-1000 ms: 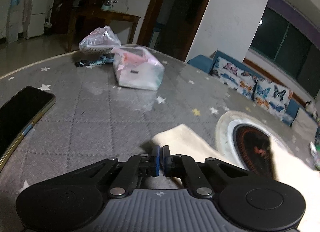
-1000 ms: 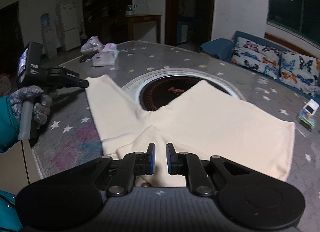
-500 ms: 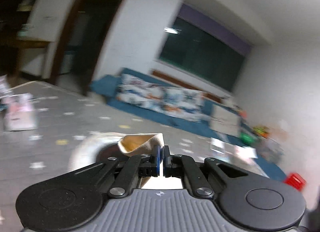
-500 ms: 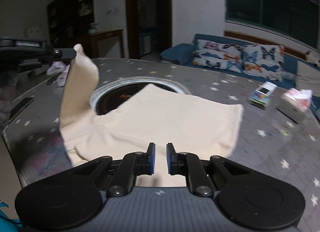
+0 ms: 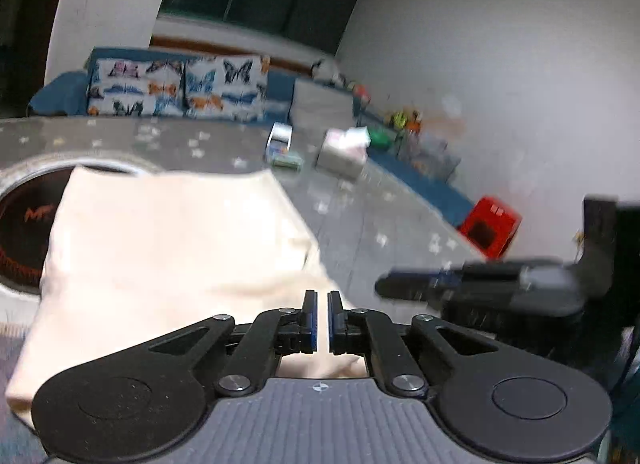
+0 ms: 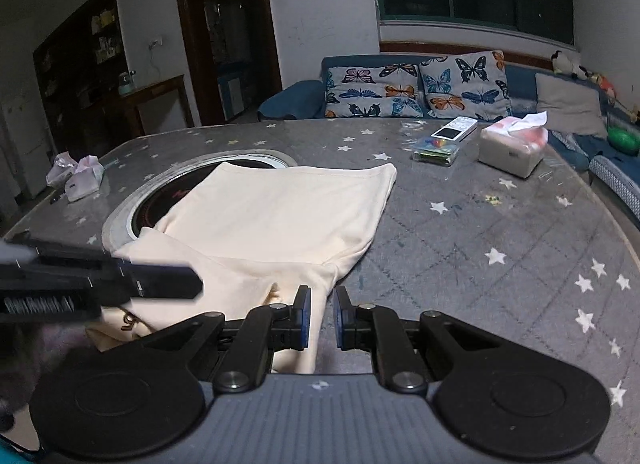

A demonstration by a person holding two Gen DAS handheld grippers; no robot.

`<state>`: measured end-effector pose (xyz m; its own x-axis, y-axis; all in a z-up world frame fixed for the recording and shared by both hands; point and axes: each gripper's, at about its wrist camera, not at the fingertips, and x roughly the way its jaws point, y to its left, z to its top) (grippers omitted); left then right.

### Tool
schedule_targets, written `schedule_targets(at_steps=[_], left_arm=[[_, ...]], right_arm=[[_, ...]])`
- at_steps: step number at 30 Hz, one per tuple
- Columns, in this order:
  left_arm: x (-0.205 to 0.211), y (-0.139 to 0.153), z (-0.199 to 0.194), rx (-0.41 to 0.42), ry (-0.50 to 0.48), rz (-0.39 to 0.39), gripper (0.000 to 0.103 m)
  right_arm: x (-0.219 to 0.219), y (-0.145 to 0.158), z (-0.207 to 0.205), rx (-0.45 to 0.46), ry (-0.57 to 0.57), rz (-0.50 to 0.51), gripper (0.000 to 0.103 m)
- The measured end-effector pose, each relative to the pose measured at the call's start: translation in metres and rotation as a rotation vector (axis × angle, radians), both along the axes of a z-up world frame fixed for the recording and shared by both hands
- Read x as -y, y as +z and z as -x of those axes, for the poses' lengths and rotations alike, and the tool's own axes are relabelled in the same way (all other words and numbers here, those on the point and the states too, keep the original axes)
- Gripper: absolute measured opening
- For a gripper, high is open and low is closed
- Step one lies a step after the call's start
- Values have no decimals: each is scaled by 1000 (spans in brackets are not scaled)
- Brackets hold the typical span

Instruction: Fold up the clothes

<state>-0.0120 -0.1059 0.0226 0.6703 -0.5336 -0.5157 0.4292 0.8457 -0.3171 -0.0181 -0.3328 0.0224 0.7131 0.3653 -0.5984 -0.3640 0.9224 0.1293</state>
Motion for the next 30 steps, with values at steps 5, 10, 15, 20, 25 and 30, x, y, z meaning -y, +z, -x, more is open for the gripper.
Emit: schedule_targets(at_steps=[5, 10, 15, 20, 25, 30], left_arm=[[-25, 3, 5, 23, 60, -24, 16], [-65, -9, -6, -11, 176, -59, 16], [-92, -15, -8, -27, 238, -65, 16], [-102, -13, -10, -8, 266, -69, 16], [-105, -17, -18, -19, 282, -91, 16], [-107, -14, -22, -15, 274, -106, 16]], right_arm=[[-16, -6, -6, -29, 61, -25, 23], [-36, -21, -13, -82, 91, -23, 27], [-47, -25, -16, -98, 97, -5, 6], [-54, 1, -11, 14, 97, 31, 3], [-54, -6, -25, -34, 65, 58, 5], [-46, -15, -29, -44, 25, 85, 9]])
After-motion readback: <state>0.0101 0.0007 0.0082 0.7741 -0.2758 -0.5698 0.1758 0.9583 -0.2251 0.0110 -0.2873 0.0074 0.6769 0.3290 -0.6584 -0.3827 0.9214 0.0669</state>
